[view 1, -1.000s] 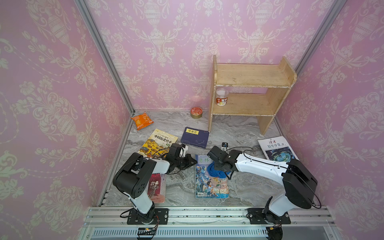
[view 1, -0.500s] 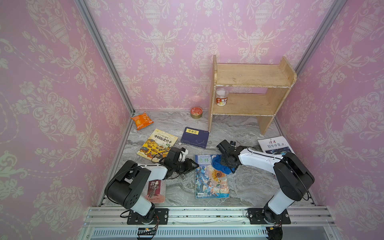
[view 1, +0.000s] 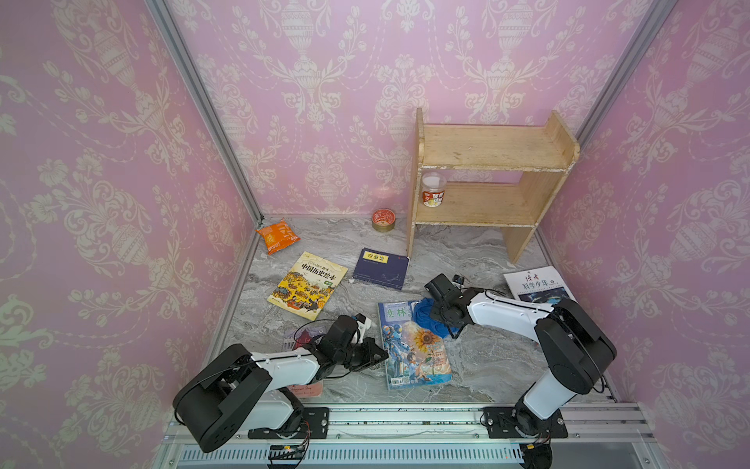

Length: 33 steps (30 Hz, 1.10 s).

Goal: Wipe the cover of the book
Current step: Wipe the dirt from the cover of the book, then pick up the book from the center of the board.

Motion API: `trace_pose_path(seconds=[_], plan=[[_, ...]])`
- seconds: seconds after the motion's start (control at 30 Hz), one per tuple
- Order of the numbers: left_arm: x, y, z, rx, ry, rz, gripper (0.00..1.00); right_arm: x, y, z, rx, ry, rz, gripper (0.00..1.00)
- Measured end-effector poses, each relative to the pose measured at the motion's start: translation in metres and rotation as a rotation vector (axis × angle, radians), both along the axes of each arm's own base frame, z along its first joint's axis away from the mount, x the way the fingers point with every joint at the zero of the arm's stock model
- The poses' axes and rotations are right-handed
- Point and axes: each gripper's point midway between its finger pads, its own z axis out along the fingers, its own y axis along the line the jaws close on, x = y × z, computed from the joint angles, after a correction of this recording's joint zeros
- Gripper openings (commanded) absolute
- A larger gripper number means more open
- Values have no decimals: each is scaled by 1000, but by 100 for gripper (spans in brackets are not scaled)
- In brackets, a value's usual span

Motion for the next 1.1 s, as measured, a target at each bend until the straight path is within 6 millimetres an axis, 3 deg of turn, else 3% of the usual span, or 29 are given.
trace_pose_path(seconds=[0.4, 0.6, 0.73, 0.9, 1.0, 1.1], plan=[[6, -11, -4, 26, 10, -16, 0, 45, 2, 9, -45, 39, -144, 0], [1, -18, 1, 23, -4, -54, 0, 60, -10, 17, -91, 48, -220, 0], [-6, -17, 15, 19, -28, -86, 0, 68, -20, 24, -139, 54, -235, 0], [-5, -25, 50, -16, -96, -125, 0, 69, -27, 30, -180, 56, -178, 0], [-4, -34, 67, -40, -127, -146, 0, 60, -35, 50, -194, 27, -123, 0], [-6, -48, 78, -62, -150, -180, 0, 48, -46, 100, -196, -53, -67, 0]])
